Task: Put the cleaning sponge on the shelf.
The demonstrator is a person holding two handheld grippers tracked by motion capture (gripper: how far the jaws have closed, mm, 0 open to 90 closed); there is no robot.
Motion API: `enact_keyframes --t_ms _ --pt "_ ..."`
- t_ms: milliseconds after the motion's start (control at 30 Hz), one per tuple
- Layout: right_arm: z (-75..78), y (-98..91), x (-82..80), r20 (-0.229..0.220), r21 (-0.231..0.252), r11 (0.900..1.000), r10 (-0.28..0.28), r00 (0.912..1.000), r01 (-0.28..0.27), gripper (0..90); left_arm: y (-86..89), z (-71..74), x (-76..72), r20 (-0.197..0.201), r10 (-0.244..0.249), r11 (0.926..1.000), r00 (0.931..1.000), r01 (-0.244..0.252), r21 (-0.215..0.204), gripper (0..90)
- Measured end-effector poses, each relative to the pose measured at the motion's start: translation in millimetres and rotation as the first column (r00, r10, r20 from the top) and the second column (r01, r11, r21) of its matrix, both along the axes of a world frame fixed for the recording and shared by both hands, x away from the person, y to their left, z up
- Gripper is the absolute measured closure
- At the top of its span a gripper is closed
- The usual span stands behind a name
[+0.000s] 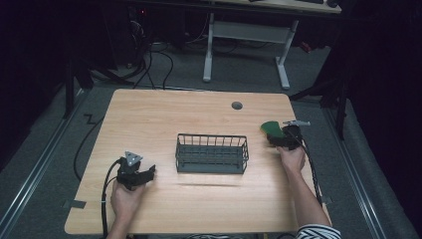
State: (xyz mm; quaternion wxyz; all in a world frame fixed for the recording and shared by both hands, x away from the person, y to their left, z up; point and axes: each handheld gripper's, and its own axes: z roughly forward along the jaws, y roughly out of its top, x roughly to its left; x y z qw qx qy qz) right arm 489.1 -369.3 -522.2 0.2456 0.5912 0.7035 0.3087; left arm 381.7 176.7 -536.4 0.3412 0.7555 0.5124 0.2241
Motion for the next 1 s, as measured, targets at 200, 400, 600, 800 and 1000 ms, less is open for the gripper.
enact_keyframes --t_ms 200,400,600,800,1000 --pt "0.1 0.6 -0.5 0.000 -0.012 0.9999 0.009 1.0000 -0.009 20.3 0.0 0.0 0.0 0.000 0.000 1.0000 1.0000 0.000 0.000 32.1" --pt "1.4 2.6 -2.0 -0.018 -0.022 0.9997 0.010 0.9998 -0.011 22.1 -0.1 0.0 -0.1 0.000 0.001 1.0000 1.0000 -0.001 0.000 32.1" --pt "3.4 1.7 -3.6 -0.044 -0.007 0.9997 0.021 0.9988 -0.022 23.4 -0.1 0.0 -0.1 0.000 0.001 1.0000 1.0000 -0.001 0.000 32.1" --pt "4.5 3.3 -6.1 -0.048 -0.005 0.9992 0.040 0.9980 -0.040 24.0 -0.1 0.0 -0.1 0.000 0.001 1.0000 1.0000 -0.001 0.000 32.1" --pt "9.2 7.9 -9.2 -0.030 -0.006 0.9978 0.066 0.9974 -0.066 24.3 0.0 0.0 -0.1 0.000 0.001 1.0000 1.0000 -0.001 0.000 32.1"
